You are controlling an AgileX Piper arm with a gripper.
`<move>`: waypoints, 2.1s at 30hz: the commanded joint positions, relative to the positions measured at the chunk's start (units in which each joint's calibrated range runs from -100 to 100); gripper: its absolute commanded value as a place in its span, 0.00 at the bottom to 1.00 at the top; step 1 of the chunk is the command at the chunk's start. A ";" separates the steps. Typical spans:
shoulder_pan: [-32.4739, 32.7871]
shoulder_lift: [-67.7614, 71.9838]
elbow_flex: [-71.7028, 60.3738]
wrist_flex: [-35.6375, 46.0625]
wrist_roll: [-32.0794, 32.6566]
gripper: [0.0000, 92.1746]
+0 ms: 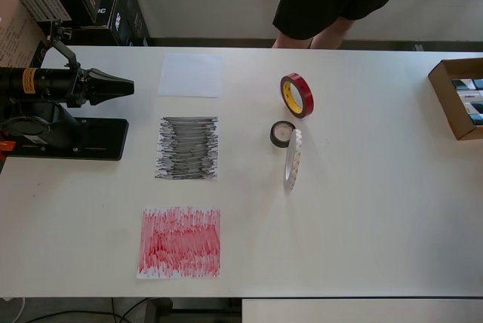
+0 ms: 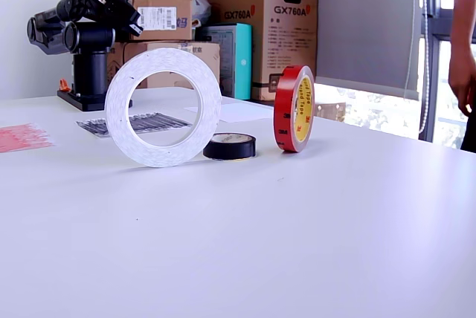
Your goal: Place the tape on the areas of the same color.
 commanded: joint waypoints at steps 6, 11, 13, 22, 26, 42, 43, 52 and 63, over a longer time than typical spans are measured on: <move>-0.14 -0.58 -0.35 0.34 -0.31 0.00; -0.14 -0.58 -0.35 0.34 -0.31 0.00; -0.14 -0.58 -0.35 0.34 -0.31 0.00; -0.14 -0.58 -0.35 0.34 -0.31 0.00; -0.14 -0.58 -0.35 0.34 -0.31 0.00; -0.06 -0.48 -0.35 0.17 -0.80 0.01; -0.06 -0.48 -0.62 0.17 -0.80 0.01; -0.06 17.20 -15.52 0.51 -0.23 0.01; -0.06 58.82 -48.60 0.60 3.78 0.01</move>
